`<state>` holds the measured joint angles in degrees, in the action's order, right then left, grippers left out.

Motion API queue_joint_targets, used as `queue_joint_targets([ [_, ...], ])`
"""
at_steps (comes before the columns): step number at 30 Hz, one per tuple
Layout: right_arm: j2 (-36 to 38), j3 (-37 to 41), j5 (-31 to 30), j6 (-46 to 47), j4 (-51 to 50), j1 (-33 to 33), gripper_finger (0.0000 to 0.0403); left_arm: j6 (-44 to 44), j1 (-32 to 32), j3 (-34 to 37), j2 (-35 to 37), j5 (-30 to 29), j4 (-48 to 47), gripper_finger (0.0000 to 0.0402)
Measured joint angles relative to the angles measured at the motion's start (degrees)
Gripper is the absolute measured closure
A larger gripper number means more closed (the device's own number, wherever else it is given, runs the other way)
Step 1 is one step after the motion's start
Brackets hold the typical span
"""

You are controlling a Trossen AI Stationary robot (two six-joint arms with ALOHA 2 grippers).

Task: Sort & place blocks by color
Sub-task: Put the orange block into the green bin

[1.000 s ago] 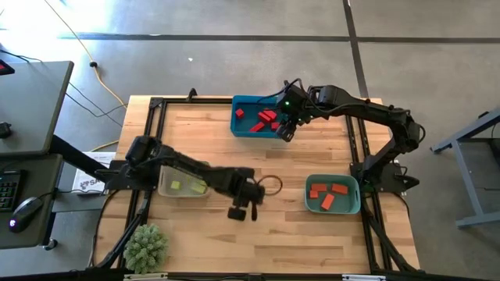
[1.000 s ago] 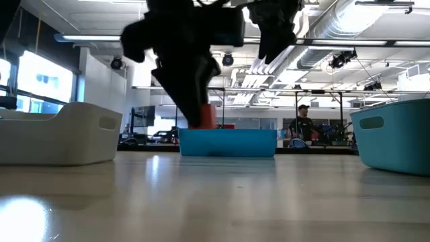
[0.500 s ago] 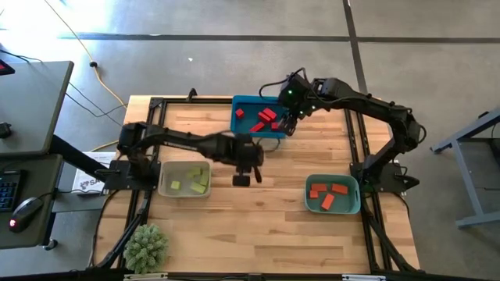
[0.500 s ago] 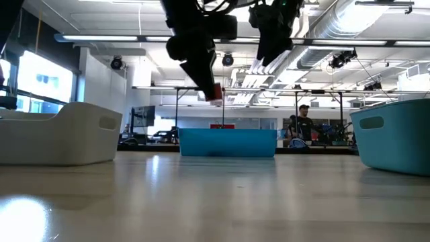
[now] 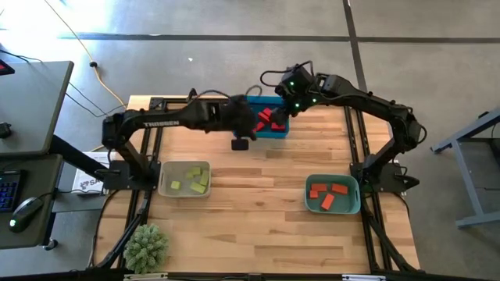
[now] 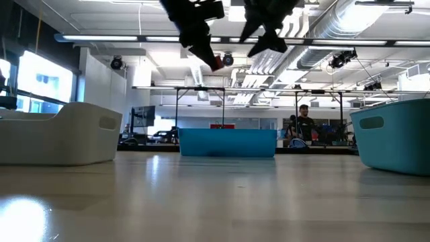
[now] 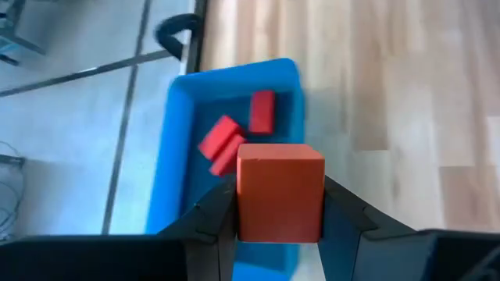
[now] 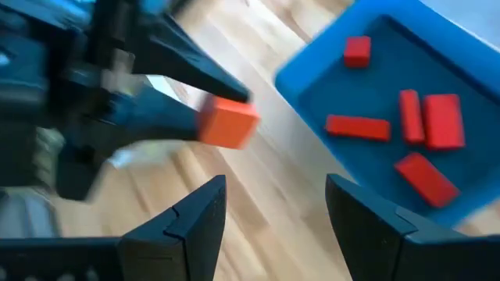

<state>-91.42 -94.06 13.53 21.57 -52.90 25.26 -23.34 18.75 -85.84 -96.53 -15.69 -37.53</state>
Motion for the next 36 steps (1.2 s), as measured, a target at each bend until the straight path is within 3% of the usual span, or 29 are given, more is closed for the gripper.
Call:
queue_joint_targets([
  [8,0.0,0.0,0.14,13.11,10.51,-0.28,0.0196,-2.09,3.24,0.04,1.52,0.07,5.94,0.0299],
  [13,0.0,0.0,-4.11,15.99,11.61,-0.28,0.0196,-2.95,3.4,0.02,1.58,0.03,8.98,0.0299],
  [28,-0.9,0.0,-3.92,16.37,11.9,-1.0,0.0196,-8.4,3.3,0.02,1.55,0.04,15.03,0.0299],
  [36,-1.61,0.0,-6.95,15.96,12.22,-1.79,0.0206,-8.39,2.92,0.02,1.55,0.03,18.3,0.0299],
])
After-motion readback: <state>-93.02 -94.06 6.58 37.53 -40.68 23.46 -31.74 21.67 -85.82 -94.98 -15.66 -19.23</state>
